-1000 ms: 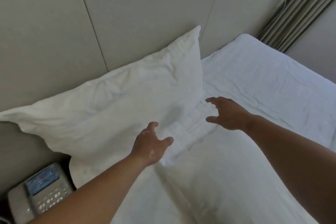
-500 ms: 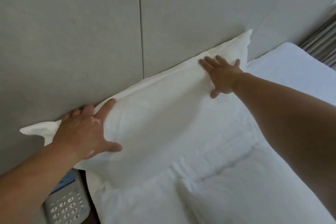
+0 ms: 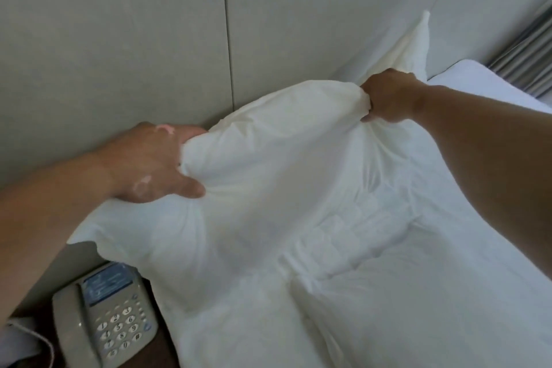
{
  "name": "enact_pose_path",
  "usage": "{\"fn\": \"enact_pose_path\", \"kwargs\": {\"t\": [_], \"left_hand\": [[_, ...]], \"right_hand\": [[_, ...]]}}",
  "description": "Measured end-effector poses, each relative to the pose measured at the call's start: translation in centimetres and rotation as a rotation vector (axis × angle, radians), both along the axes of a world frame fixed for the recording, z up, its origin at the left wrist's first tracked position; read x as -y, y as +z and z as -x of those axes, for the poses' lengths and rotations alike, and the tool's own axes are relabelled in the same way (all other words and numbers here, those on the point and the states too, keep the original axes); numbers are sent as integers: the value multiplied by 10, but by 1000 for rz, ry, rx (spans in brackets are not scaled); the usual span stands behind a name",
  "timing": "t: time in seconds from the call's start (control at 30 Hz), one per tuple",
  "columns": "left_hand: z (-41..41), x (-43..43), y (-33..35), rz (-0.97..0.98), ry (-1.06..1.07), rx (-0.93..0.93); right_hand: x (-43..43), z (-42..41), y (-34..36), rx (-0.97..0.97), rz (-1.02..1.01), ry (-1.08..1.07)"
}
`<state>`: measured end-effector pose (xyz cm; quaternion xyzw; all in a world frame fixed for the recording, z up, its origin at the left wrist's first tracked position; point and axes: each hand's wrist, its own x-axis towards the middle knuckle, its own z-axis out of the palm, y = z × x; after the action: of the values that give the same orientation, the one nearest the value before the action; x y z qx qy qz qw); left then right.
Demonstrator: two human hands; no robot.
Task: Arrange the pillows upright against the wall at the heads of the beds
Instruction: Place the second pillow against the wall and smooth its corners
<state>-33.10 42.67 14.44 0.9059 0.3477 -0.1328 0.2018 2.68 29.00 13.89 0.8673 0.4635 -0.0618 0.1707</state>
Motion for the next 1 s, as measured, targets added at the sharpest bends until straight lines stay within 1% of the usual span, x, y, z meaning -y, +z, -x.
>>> {"fn": "enact_pose_path", "kwargs": {"t": [0.07, 0.13, 0.2, 0.27, 0.33, 0.4, 0.47, 0.57, 0.63, 0.7, 0.77, 0.87, 0.93, 1.0], "left_hand": [[1, -5, 5, -4, -5, -42], [3, -10, -6, -50, 11, -82], [9, -13, -32, -167, 40, -143], [21, -13, -65, -268, 71, -183], [31, -11, -87, -319, 96, -137], [34, -14, -94, -320, 112, -59], [29, -18, -88, -328, 119, 27], [17, -20, -71, -400, 109, 148], [13, -19, -66, -453, 92, 190], [12, -18, -69, -491, 73, 185], [12, -16, -80, -494, 71, 119], [14, -10, -94, -454, 76, 16], [15, -9, -93, -433, 89, 38], [15, -13, -87, -441, 99, 96]], "right_hand": [[-9, 3, 4, -3, 33, 5], [-18, 5, -5, -3, 40, 17], [-24, 7, -32, 15, 34, 35], [-26, 10, -65, -21, 7, 16], [-29, 12, -88, -44, -25, 23], [-35, 9, -92, -24, -62, 45], [-42, 3, -85, 16, -78, 58], [-51, -11, -70, 56, -102, 37], [-50, -19, -62, 70, -124, 3], [-48, -23, -63, 104, -142, -32], [-46, -18, -75, 126, -160, -62], [-47, -2, -97, 96, -169, -52], [-49, 1, -97, 86, -195, -21], [-52, -3, -81, 77, -233, -24]]}}
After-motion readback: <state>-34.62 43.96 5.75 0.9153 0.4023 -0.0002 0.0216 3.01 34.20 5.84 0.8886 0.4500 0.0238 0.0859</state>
